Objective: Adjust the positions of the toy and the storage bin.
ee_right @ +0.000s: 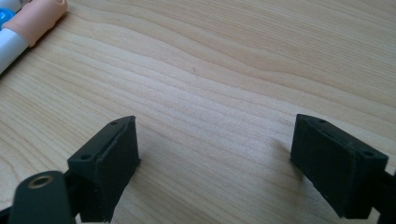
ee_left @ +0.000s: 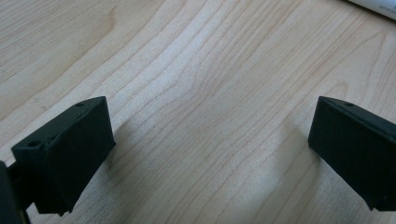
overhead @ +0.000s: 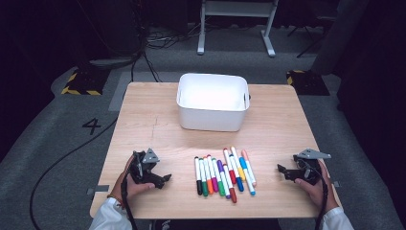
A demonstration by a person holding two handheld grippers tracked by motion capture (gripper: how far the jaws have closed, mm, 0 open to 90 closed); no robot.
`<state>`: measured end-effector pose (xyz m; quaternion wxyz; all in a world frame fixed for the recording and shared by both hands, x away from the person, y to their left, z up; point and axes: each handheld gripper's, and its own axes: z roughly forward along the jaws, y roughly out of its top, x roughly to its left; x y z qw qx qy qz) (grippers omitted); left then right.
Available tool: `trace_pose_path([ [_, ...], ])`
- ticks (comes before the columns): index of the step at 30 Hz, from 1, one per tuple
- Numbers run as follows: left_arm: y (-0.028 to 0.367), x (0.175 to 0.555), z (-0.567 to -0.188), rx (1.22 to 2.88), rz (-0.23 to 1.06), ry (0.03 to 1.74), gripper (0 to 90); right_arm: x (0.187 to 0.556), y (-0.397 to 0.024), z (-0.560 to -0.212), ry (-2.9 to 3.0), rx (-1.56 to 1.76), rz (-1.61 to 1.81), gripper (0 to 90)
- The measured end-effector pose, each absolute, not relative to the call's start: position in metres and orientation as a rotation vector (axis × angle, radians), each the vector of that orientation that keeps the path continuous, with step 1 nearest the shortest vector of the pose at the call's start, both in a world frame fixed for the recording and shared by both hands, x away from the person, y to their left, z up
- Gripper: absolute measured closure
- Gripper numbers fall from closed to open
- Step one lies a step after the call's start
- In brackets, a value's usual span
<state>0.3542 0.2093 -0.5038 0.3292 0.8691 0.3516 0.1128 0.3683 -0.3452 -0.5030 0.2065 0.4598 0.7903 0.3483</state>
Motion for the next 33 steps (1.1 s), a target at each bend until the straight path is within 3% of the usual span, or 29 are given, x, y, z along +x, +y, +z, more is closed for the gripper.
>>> trace_pose_path([
  [13, 0.181, 0.35, -0.504, 2.295, 0.281, 0.861, 0.1, 0.372, -0.338, -0.503, 2.186, 1.3, 0.943, 13.4],
  [33, 0.133, 0.36, -0.502, 2.339, 0.237, 0.73, 0.2, 0.373, -0.269, -0.504, 2.291, 1.171, 0.998, 14.0],
])
